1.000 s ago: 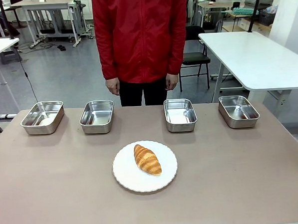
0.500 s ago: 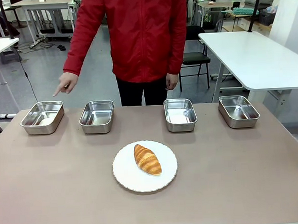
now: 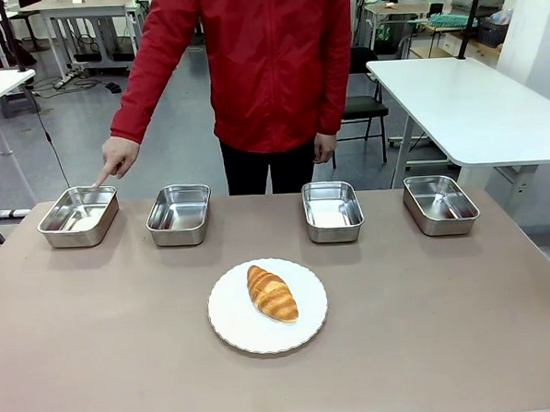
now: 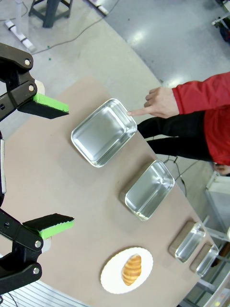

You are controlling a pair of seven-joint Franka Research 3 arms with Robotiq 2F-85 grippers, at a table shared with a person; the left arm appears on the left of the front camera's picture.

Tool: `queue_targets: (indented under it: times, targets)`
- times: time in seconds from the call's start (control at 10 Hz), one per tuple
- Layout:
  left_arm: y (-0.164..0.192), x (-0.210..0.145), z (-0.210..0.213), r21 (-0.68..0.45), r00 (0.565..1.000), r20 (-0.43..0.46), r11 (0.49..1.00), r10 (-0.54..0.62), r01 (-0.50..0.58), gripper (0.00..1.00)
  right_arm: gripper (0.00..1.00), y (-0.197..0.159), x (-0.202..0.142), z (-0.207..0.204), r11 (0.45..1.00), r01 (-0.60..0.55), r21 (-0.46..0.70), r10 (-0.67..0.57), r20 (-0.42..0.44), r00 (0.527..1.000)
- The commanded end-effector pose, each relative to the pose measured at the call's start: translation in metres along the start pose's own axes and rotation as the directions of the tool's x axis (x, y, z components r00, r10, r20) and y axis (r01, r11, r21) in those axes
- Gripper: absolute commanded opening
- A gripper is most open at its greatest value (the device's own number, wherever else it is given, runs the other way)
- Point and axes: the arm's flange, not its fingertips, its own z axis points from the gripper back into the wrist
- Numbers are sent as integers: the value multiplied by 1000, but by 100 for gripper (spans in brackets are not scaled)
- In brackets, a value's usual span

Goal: Place the bread in the container.
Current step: Place the Butter Roll into the Airtight Container indicated by the human.

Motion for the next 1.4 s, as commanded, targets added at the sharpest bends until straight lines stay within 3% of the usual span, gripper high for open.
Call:
queue_targets:
  times: [0.0,1.0,1.3]
  targets:
    - [-1,1,0,-2,1000,-2,1000,-7,7,100,100,-1,2,-1,1000,-7,8,7,22,1000]
    - [0,0,0,0,1000,0,1000,0,0,100,100,-1,2,-1,1000,-7,8,7,22,1000]
    - [-33,48,-61,52,984,-149,995,97,-90,100,100,-1,2,-1,1000,-7,8,7,22,1000]
